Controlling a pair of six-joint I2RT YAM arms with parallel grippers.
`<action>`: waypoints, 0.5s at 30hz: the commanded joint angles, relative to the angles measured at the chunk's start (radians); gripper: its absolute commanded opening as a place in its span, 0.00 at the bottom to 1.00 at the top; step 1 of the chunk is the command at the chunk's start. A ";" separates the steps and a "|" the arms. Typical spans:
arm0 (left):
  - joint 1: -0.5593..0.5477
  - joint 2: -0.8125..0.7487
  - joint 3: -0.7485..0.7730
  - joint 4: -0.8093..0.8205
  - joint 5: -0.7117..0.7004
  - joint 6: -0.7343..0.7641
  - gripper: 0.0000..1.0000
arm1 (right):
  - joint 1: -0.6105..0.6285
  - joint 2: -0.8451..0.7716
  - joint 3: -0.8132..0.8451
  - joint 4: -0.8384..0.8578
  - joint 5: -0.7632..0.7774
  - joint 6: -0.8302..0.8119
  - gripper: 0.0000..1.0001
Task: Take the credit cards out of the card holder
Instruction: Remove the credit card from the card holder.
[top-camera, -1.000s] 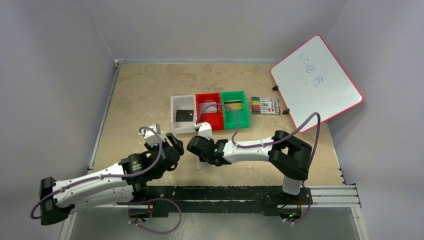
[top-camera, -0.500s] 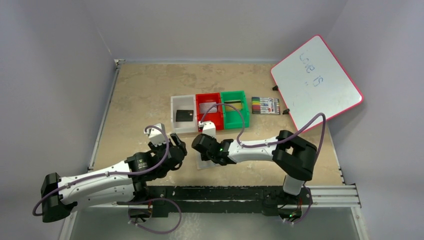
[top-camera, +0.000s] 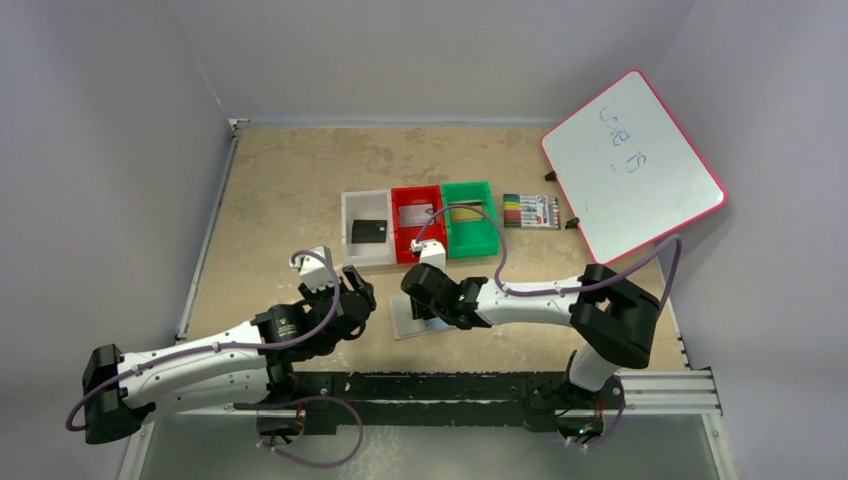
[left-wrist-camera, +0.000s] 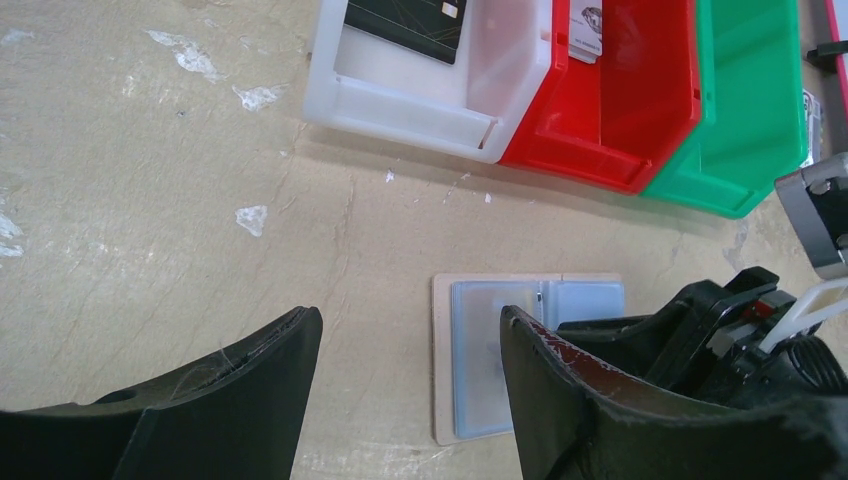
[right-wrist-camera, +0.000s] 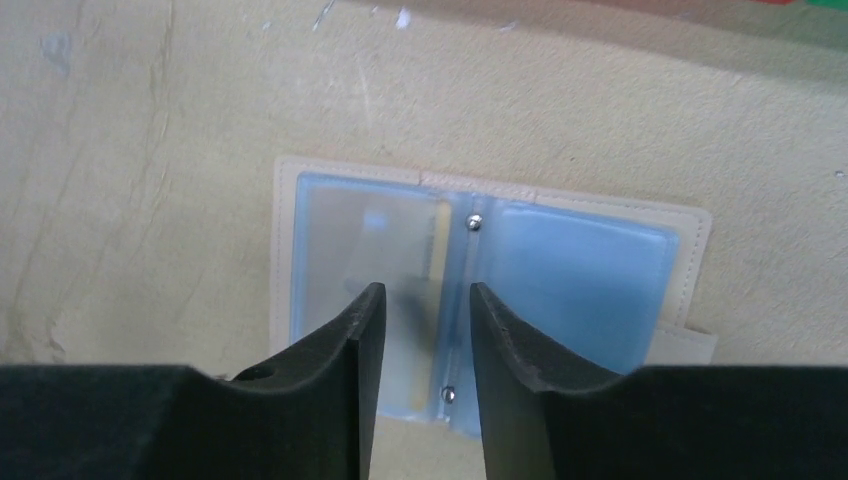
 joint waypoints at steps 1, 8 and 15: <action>-0.003 -0.012 -0.007 0.022 -0.012 0.011 0.66 | 0.056 0.007 0.060 -0.041 0.027 -0.037 0.44; -0.003 -0.048 -0.007 -0.001 -0.028 0.000 0.66 | 0.131 0.049 0.083 -0.109 0.096 -0.014 0.59; -0.003 -0.065 -0.007 -0.023 -0.037 -0.006 0.66 | 0.153 0.117 0.145 -0.167 0.126 0.000 0.58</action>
